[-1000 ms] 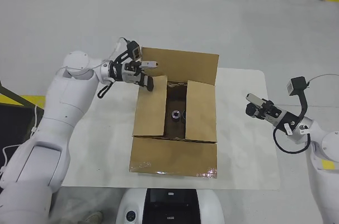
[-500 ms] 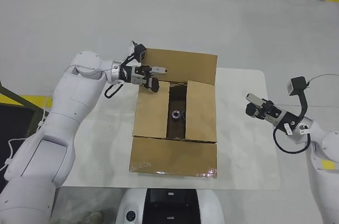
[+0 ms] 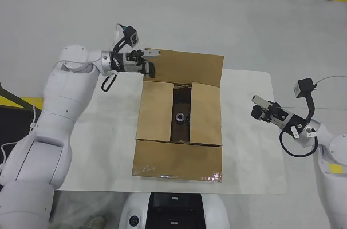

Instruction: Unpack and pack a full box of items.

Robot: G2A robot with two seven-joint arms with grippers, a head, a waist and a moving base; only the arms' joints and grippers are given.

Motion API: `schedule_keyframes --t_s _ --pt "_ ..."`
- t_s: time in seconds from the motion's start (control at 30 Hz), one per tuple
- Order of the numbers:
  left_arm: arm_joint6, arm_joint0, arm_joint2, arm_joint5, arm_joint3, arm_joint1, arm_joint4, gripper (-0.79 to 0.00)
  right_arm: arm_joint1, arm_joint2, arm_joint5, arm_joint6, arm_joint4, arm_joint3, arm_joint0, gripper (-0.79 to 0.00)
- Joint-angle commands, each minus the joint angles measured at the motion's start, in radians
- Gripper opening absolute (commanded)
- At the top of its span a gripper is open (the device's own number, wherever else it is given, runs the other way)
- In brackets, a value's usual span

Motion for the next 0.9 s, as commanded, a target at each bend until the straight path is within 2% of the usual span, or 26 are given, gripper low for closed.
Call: schedule_keyframes --t_s 0.0,0.23,0.43,0.6,0.87 --pt "-0.009 0.002 -0.033 0.0 0.0 0.014 0.004 0.0 0.0 0.0 0.0 0.0 0.0 0.0 0.0 0.0" --pt "0.011 0.022 -0.114 0.022 0.072 0.052 0.024 0.0 0.0 0.0 0.0 0.0 0.0 0.0 0.0 0.0" --pt "0.049 0.021 -0.124 0.018 0.124 0.061 0.067 0.0 0.0 0.0 0.0 0.0 0.0 0.0 0.0 0.0" --pt "0.097 0.002 -0.079 -0.01 0.157 0.047 0.136 0.0 0.0 0.0 0.0 0.0 0.0 0.0 0.0 0.0" --pt "0.175 -0.04 0.002 -0.067 0.226 -0.005 0.162 0.0 0.0 0.0 0.0 0.0 0.0 0.0 0.0 0.0"
